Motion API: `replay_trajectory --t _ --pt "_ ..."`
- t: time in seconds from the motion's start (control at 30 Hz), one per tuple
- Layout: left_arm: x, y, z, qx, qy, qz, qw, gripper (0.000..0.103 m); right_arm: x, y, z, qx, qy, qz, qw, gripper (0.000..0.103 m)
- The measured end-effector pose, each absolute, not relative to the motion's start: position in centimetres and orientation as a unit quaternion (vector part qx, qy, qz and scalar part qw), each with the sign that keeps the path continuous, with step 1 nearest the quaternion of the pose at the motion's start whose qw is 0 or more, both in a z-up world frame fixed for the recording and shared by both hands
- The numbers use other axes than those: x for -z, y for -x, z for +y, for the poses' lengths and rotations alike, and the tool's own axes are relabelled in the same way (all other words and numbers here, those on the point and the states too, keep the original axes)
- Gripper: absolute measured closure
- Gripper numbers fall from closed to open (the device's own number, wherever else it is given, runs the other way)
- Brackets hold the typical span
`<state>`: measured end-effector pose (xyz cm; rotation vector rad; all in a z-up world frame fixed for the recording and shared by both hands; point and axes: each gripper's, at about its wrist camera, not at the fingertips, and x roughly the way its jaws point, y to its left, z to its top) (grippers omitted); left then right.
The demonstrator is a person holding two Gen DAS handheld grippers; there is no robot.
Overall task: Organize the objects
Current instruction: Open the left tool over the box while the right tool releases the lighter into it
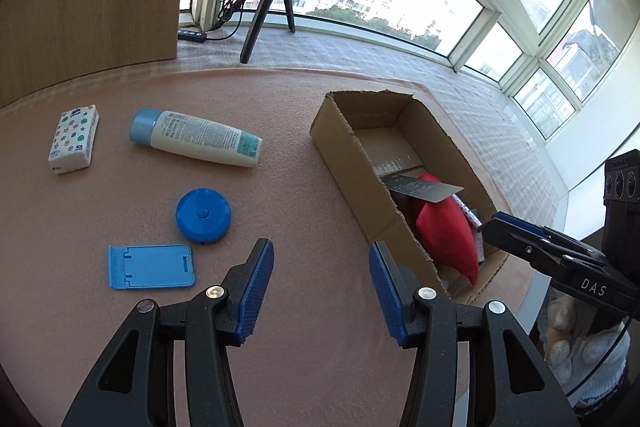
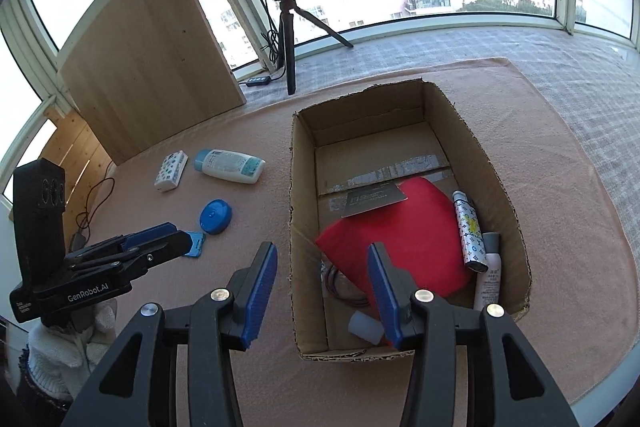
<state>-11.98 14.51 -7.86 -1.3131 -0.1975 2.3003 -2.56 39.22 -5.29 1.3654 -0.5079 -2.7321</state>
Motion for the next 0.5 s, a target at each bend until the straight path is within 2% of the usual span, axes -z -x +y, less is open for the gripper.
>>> replay_trajectory --t 0.27,0.5 --pt "9.9 15.2 6.2 -0.852 0.487 -0.107 0.16 0.05 5.2 2.3 35.5 0.878 -0.447 -0.166 0.046 0.06" --pt "11.9 18.2 2.9 -0.848 0.502 -0.104 0.137 0.051 5.3 1.5 33.6 0.874 -0.453 -0.17 0.048 0.06"
